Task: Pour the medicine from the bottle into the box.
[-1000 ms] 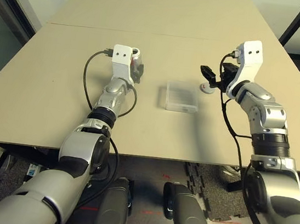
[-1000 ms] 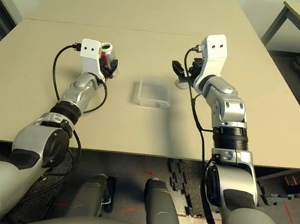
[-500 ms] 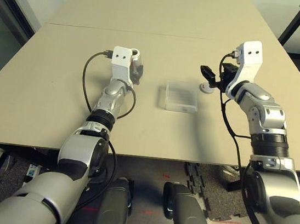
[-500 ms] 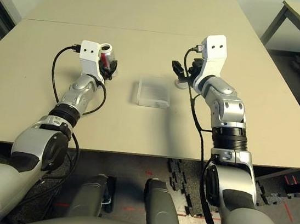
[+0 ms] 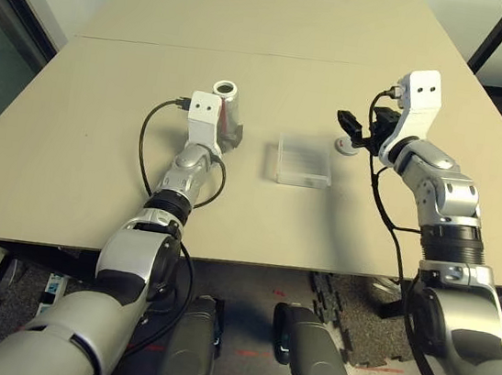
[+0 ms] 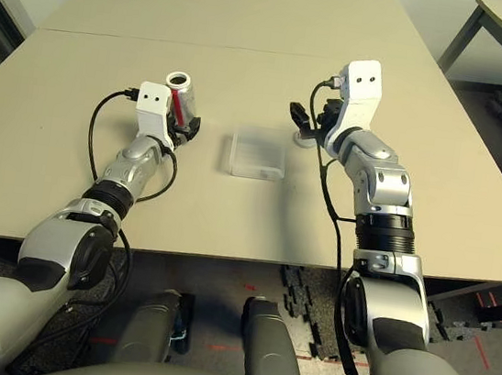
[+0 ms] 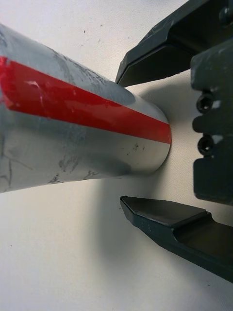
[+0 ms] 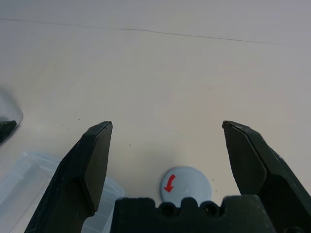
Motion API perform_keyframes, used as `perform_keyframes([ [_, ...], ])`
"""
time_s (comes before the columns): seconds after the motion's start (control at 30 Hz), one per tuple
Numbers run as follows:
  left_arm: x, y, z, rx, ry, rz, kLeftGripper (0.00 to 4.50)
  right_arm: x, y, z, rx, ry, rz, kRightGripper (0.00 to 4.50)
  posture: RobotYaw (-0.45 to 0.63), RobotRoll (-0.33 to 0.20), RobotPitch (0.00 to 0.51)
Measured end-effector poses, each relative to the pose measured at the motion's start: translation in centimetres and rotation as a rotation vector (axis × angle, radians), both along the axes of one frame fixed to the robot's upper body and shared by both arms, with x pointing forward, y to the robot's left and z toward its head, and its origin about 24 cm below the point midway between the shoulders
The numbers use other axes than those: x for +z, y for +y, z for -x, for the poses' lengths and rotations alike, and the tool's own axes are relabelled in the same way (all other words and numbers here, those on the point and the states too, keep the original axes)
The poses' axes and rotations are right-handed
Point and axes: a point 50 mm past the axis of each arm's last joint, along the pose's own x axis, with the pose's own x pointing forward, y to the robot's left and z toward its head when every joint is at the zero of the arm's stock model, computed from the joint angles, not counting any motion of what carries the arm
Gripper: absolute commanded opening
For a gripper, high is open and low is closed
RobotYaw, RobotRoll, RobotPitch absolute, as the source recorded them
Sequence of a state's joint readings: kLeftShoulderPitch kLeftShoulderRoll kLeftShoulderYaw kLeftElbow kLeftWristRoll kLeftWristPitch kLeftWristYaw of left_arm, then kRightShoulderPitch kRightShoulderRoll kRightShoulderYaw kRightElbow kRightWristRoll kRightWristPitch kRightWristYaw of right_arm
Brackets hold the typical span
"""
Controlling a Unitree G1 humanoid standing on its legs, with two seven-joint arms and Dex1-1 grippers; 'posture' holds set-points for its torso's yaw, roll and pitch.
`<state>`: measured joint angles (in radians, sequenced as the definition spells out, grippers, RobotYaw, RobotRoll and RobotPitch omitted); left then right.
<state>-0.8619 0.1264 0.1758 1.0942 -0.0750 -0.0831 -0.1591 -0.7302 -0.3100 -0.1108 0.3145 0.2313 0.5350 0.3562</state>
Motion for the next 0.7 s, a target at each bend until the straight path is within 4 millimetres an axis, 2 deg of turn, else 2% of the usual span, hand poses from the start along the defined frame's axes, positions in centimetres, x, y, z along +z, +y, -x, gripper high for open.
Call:
perform_keyframes([
  [0.23,0.0,0.0,0.6,-0.011,-0.038,0.014,4.45,0.0,-0.2,0.1,-0.007,-0.004,-0.008,4.50,-0.13,0.000,0.129],
  [0.43,0.1,0.5,4.5,-0.055,-0.070,0.044,4.45,1.1,-0.6,0.6,-0.011,-0.057,-0.012,4.50,-0.08,0.000,0.141],
  [0.6,1.9,3.3,8.5,-0.023,-0.073,0.021,4.45,1.6,-2.0,1.3,-0.071,-0.087,-0.050,4.50,-0.04,0.000,0.154],
  [0.7,3.1,4.8,9.6,0.020,-0.090,0.037,4.45,1.5,-3.4,1.6,-0.160,-0.096,-0.084,4.50,-0.02,0.000,0.161],
])
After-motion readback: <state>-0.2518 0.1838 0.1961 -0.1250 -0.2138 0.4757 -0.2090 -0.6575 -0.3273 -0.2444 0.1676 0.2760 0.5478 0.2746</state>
